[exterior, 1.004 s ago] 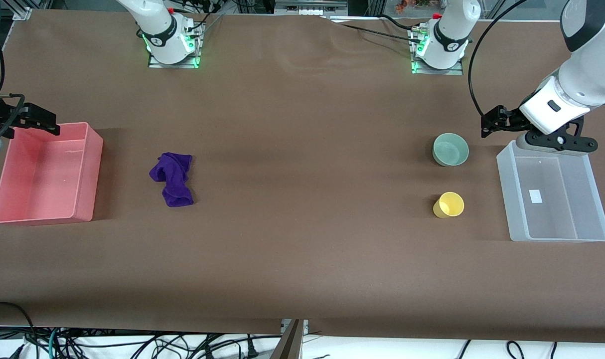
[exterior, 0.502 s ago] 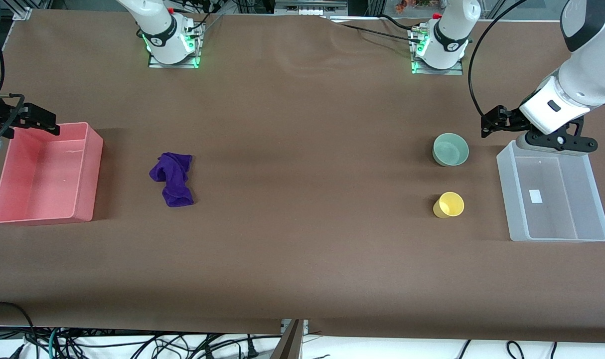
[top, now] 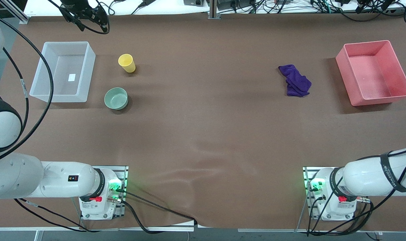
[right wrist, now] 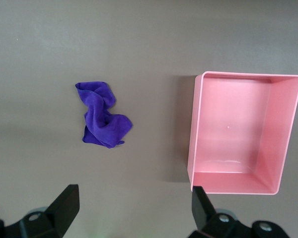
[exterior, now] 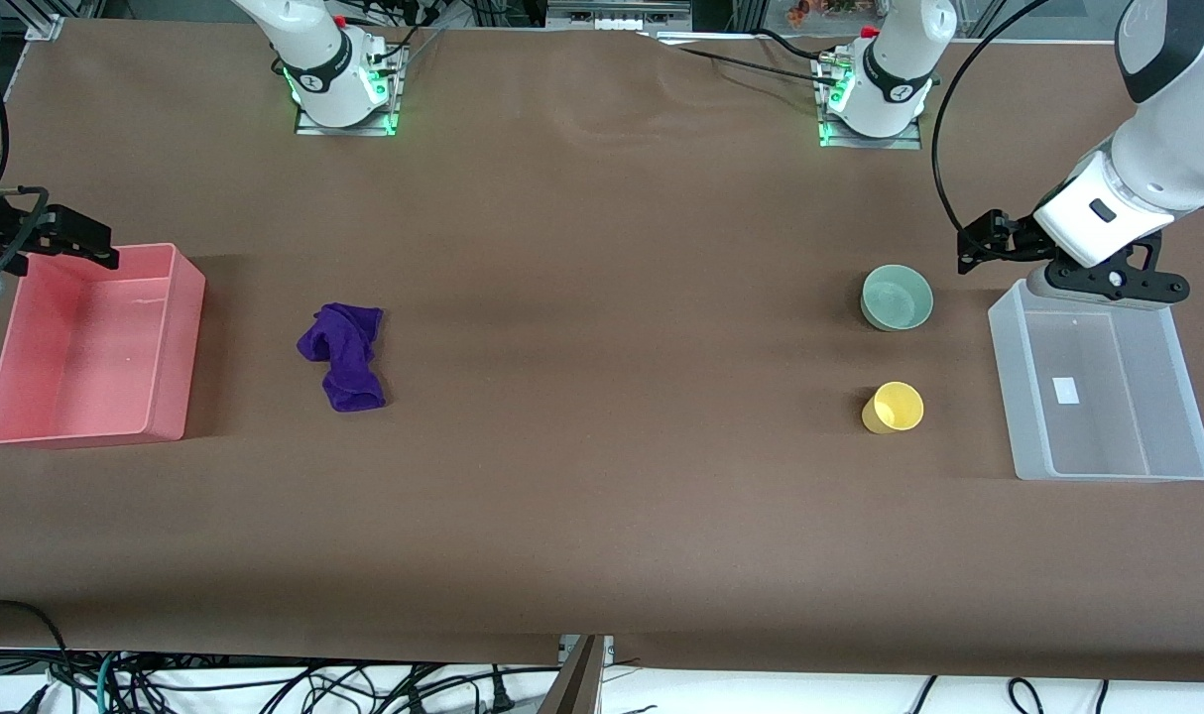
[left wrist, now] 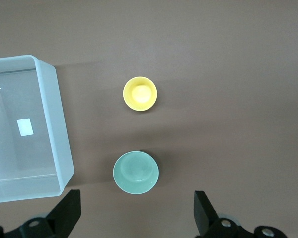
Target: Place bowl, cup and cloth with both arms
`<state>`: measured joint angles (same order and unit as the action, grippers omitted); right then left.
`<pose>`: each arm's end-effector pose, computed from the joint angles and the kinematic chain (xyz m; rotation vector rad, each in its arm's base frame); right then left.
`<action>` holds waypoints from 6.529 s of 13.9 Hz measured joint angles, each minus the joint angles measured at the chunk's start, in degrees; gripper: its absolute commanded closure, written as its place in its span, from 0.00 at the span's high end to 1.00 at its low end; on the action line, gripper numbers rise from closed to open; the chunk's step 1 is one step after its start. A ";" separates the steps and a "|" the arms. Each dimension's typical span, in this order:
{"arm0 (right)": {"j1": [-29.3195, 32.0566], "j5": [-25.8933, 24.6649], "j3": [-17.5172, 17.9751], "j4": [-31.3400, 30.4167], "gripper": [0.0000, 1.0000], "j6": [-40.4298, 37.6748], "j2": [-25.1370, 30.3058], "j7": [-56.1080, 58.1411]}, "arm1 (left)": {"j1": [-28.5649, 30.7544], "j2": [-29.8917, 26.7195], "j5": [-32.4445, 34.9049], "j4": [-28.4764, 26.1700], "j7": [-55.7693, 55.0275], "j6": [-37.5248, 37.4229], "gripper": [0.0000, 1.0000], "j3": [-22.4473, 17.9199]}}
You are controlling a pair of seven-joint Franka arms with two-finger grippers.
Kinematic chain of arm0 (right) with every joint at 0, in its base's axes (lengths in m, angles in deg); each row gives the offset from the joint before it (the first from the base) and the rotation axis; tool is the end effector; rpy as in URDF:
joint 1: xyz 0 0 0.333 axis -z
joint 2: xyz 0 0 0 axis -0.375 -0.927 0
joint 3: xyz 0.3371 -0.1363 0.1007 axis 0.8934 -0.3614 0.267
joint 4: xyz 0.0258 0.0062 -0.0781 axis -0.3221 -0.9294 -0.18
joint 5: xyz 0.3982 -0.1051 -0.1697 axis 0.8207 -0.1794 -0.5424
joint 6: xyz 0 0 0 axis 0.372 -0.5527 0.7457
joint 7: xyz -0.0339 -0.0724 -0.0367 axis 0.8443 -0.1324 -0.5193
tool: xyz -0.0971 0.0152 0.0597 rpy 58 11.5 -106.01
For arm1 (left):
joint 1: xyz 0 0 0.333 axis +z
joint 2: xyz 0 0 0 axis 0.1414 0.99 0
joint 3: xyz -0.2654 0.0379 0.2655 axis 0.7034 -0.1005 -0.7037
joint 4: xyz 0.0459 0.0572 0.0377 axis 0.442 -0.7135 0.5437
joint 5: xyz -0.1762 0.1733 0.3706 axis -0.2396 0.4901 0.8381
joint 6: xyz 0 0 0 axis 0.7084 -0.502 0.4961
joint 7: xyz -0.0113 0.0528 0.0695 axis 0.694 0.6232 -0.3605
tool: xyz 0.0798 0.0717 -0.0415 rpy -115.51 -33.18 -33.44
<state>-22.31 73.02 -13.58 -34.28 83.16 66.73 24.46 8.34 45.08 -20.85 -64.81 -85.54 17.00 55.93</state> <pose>0.6496 -0.0303 0.6466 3.1022 0.1668 -0.1361 0.6048 -0.0633 0.5902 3.1201 -0.1715 -0.0868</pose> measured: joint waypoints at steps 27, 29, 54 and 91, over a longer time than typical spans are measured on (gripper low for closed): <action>-0.42 2.43 6.40 -25.96 0.99 29.07 -5.83 -6.32 | 0.63 3.42 2.79 -11.38 2.74 3.51 1.00 -0.06; -0.43 2.43 6.78 -30.45 0.99 32.32 -6.09 -6.41 | 0.65 3.71 3.84 -18.18 2.99 11.62 1.00 -0.05; -2.78 2.45 7.84 -43.67 0.11 61.99 -15.09 -8.72 | 6.14 14.79 7.86 -28.49 39.82 34.73 0.00 0.23; 4.13 1.61 -19.92 -28.48 0.00 37.22 -14.52 29.07 | 26.58 38.34 16.83 10.68 64.62 23.83 1.00 -0.17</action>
<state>-18.18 74.63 -33.50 -62.75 120.38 52.20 53.53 34.92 83.42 -4.03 -54.13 -20.92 40.83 55.76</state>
